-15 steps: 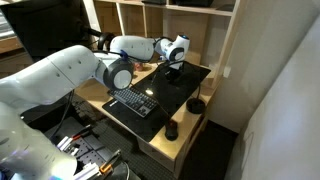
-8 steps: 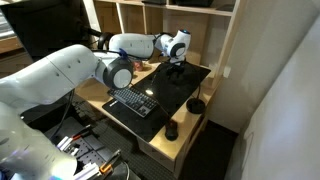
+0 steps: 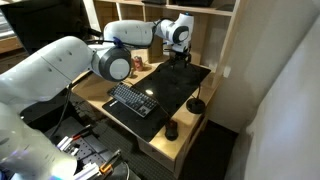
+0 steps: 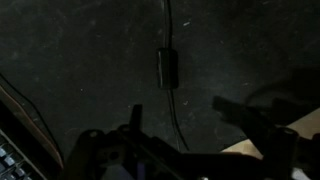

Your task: Pick the two bottles and move them to the left on the desk, then turn on the desk lamp

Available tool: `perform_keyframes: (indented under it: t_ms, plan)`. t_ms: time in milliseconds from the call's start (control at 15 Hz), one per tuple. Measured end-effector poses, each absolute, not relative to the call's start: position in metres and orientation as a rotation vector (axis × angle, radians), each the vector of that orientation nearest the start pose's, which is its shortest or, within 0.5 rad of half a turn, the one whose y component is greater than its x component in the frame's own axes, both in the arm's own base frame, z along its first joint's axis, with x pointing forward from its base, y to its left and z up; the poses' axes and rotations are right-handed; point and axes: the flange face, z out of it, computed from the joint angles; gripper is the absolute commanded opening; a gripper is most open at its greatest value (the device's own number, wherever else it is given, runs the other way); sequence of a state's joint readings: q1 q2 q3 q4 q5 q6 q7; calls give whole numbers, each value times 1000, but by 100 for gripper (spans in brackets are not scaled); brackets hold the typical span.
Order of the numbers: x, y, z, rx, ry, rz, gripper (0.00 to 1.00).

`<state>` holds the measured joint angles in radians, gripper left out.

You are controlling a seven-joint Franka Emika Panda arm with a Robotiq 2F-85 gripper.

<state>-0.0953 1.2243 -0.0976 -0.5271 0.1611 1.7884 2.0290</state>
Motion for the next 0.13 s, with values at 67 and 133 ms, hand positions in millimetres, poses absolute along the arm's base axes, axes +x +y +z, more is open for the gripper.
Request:
perform_keyframes:
  t_ms: [67,133]
  plan:
    - [803,-97,286,-1393,2736,50,100]
    - [802,-98,297,-1382,2740,51,100]
